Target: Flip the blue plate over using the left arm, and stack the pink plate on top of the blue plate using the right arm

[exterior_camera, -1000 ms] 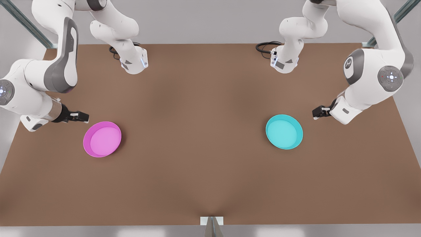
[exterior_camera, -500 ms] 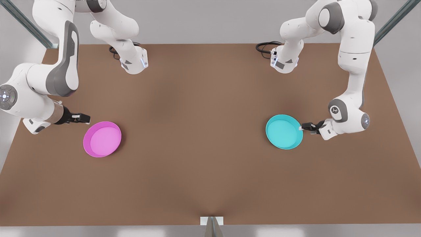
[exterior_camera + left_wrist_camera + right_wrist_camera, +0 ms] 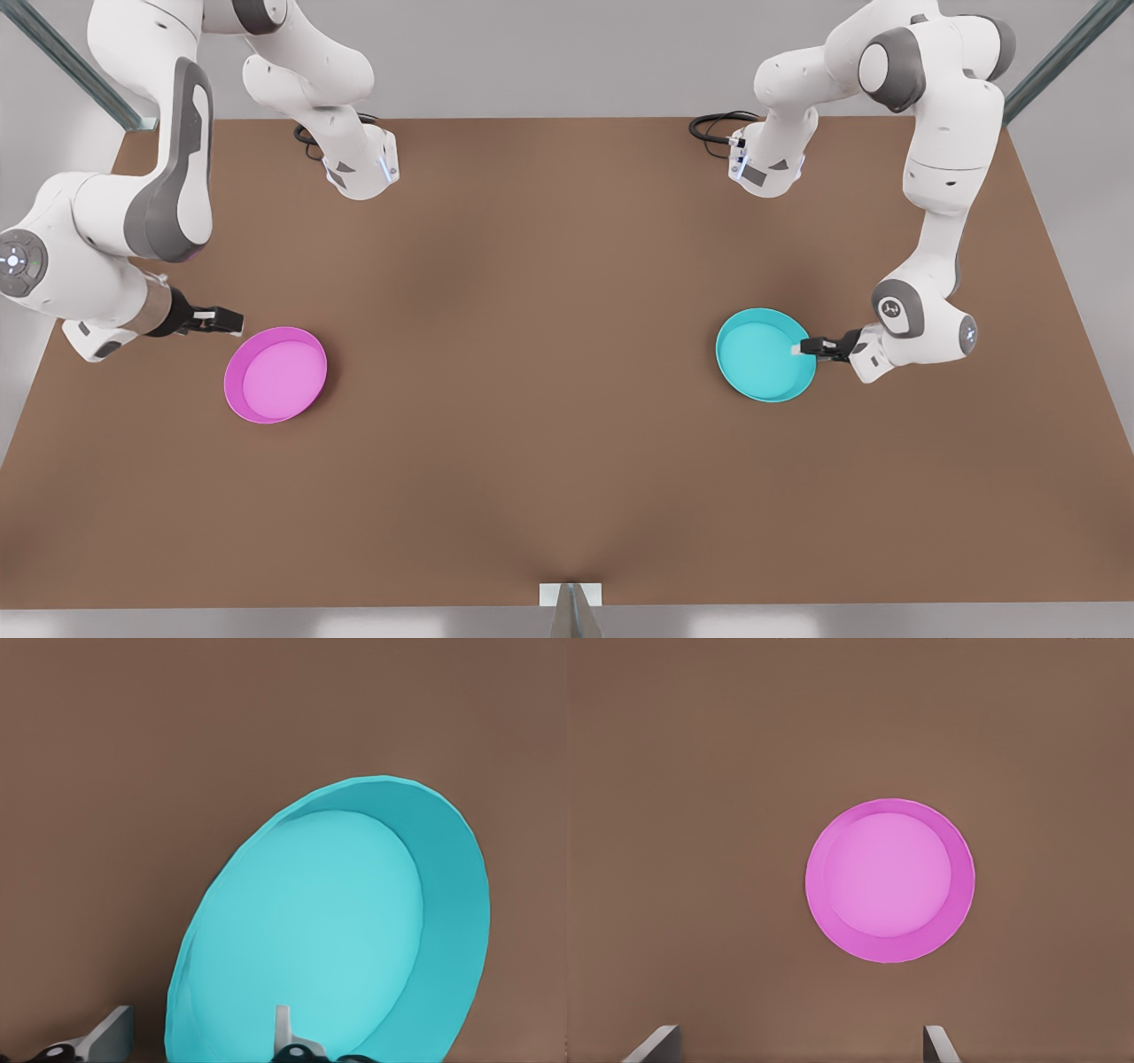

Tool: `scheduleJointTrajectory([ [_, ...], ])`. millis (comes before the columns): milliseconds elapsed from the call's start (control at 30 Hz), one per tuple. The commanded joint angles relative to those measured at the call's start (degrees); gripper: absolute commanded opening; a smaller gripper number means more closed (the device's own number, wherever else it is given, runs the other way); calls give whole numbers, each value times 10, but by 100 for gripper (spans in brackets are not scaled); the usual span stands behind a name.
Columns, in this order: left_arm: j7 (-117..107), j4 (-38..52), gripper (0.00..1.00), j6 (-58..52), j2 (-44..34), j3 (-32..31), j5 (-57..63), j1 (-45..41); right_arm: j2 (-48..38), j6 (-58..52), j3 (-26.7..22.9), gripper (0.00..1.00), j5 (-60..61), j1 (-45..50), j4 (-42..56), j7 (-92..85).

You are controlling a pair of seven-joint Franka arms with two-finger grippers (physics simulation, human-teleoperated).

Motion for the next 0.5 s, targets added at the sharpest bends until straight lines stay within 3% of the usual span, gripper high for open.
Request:
scheduleJointTrajectory([
  [0,0,0,48,0,0,0,0,-1,0,-1,1,100,0,0,0,0],
  [167,0,0,39,-1,6,0,0,0,0,0,1,100,0,0,0,2],
  [467,-1,3,37,0,14,0,0,0,0,0,0,100,0,-1,0,-1],
])
